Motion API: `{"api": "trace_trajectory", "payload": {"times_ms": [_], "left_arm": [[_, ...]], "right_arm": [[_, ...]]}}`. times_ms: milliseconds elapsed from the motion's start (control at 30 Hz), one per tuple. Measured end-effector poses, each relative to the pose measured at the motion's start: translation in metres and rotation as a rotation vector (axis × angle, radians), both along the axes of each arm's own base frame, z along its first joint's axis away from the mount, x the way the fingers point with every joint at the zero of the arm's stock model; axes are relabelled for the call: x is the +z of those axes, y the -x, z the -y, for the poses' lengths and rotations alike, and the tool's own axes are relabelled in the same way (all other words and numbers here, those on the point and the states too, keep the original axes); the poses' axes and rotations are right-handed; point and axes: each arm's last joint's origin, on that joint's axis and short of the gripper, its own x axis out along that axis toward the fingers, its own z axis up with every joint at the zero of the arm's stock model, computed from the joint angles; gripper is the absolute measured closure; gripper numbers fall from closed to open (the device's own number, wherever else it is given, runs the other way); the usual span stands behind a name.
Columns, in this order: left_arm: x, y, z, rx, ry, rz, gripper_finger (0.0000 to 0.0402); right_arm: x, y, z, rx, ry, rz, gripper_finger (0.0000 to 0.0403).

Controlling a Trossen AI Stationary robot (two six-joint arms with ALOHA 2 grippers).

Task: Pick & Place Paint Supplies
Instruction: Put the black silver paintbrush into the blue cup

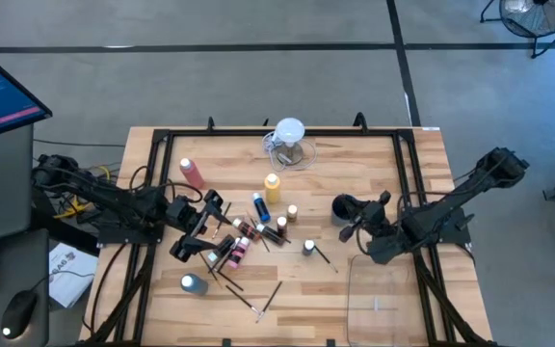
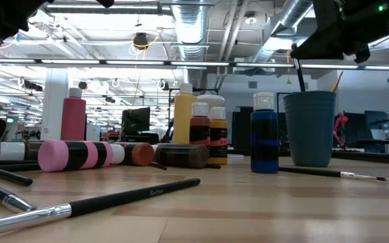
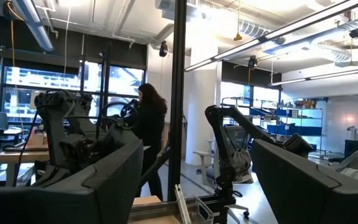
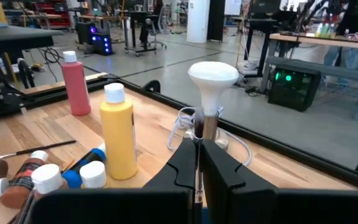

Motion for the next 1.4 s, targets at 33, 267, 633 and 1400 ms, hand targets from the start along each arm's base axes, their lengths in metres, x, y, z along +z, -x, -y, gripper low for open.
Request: {"api": "trace_trajectory", "payload": {"times_ms": [33,267,633,1400], "left_arm": [[0.0,0.0,0.0,0.0,0.0,0.0,0.0117],[0.0,0.0,0.0,0.0,0.0,0.0,0.0117],[0.0,0.0,0.0,0.0,0.0,0.0,0.0117],[0.0,0.0,0.0,0.018,0.007,-0.005,0.0117]], "right_arm": [[-0.001,0.001,0.0,-0.002,-0.003,0.0,0.04],[-0.002,0.001,0.001,-0.003,-0.01,0.004,0.0399],[-0.002,0.001,0.001,-0.003,-0.021,0.013,0.0363],[0.054,-0.018,-0.012,0.006,0.105,-0.057,0.03]]}}
